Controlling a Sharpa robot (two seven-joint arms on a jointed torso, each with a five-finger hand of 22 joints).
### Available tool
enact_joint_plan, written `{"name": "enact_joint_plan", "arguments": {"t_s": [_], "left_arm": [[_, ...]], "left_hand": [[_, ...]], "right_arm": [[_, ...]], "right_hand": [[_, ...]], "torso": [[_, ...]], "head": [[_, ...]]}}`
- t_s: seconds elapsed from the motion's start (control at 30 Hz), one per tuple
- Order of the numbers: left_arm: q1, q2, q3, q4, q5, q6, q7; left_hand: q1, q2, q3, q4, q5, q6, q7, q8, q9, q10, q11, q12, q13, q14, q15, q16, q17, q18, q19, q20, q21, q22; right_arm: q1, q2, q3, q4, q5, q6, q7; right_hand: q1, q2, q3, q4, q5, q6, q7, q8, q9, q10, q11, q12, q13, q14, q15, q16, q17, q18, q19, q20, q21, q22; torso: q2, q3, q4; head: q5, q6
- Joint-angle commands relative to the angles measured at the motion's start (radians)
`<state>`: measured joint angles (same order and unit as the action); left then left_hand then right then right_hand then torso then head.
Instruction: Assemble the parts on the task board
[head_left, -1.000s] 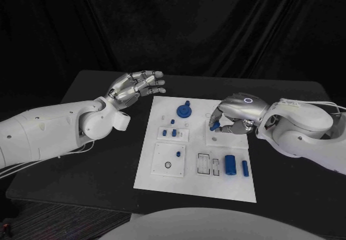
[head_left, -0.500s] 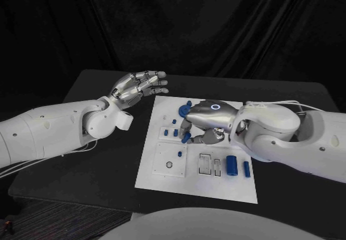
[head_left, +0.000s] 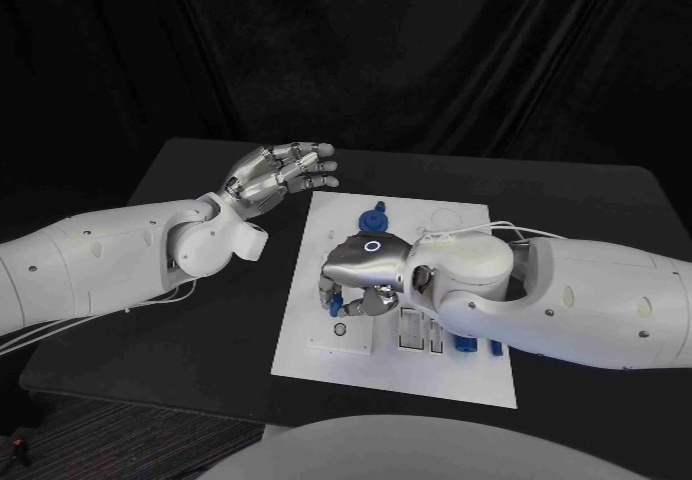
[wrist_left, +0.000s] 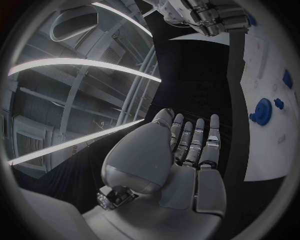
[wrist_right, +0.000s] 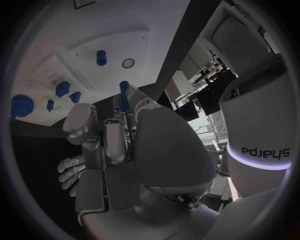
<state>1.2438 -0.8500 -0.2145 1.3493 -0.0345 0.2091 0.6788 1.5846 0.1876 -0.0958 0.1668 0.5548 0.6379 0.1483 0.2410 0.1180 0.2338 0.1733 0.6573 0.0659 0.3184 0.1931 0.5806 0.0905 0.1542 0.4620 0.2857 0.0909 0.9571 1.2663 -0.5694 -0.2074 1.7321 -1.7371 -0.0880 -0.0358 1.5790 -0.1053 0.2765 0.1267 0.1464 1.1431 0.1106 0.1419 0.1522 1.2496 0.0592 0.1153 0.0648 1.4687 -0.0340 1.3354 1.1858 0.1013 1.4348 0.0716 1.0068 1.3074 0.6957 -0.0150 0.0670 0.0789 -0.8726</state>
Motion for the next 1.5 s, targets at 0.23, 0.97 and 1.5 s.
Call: {"name": "enact_joint_plan", "arguments": {"t_s": [0.23, 0.97, 1.5], "left_arm": [[-0.001, -0.009, 0.001, 0.01, 0.003, 0.001, 0.028], [-0.001, -0.015, 0.001, 0.012, 0.003, -0.003, 0.023], [-0.001, -0.011, 0.001, 0.007, 0.003, 0.004, 0.02]], "left_hand": [[0.01, -0.002, 0.006, 0.001, 0.003, 0.0, 0.01, 0.005, -0.002, -0.003, 0.006, 0.005, -0.001, -0.007, 0.002, 0.005, -0.002, 0.0, 0.002, -0.002, -0.006, 0.002], [0.008, -0.004, 0.007, 0.001, 0.003, 0.001, 0.01, 0.005, -0.002, -0.002, 0.006, 0.006, -0.001, -0.007, 0.001, 0.006, -0.002, 0.0, 0.002, -0.002, -0.006, 0.002], [0.008, -0.004, 0.01, 0.0, 0.003, 0.001, 0.01, 0.005, -0.002, -0.002, 0.006, 0.006, -0.001, -0.007, 0.001, 0.006, -0.002, 0.0, 0.002, -0.002, -0.006, 0.002]], "right_arm": [[-0.035, 0.036, 0.001, -0.025, -0.099, 0.027, 0.001], [-0.049, 0.017, 0.0, 0.016, -0.206, 0.04, -0.003], [-0.072, -0.008, 0.0, 0.026, -0.217, 0.034, -0.012]], "right_hand": [[-0.003, -0.003, 0.01, -0.009, 0.023, -0.009, 0.001, -0.011, -0.001, 0.025, -0.013, -0.007, 0.004, 0.025, 0.002, -0.007, -0.002, -0.003, -0.009, -0.001, -0.003, 0.133], [-0.003, -0.01, 0.022, -0.023, 0.036, -0.006, 0.001, -0.021, -0.003, 0.044, -0.017, -0.007, 0.008, 0.024, 0.0, -0.007, 0.0, -0.004, -0.009, -0.001, 0.01, 0.136], [-0.008, -0.012, 0.022, -0.022, 0.031, -0.003, 0.001, -0.021, -0.002, 0.046, -0.017, -0.008, 0.008, 0.024, 0.0, -0.008, -0.001, -0.004, -0.01, -0.001, 0.01, 0.136]], "torso": [[0.0, -0.0001, -0.0008], [0.0, 0.0, -0.0005], [0.0, 0.0, -0.0018]], "head": [[0.003, 0.0], [-0.001, 0.0], [0.0, 0.0]]}}
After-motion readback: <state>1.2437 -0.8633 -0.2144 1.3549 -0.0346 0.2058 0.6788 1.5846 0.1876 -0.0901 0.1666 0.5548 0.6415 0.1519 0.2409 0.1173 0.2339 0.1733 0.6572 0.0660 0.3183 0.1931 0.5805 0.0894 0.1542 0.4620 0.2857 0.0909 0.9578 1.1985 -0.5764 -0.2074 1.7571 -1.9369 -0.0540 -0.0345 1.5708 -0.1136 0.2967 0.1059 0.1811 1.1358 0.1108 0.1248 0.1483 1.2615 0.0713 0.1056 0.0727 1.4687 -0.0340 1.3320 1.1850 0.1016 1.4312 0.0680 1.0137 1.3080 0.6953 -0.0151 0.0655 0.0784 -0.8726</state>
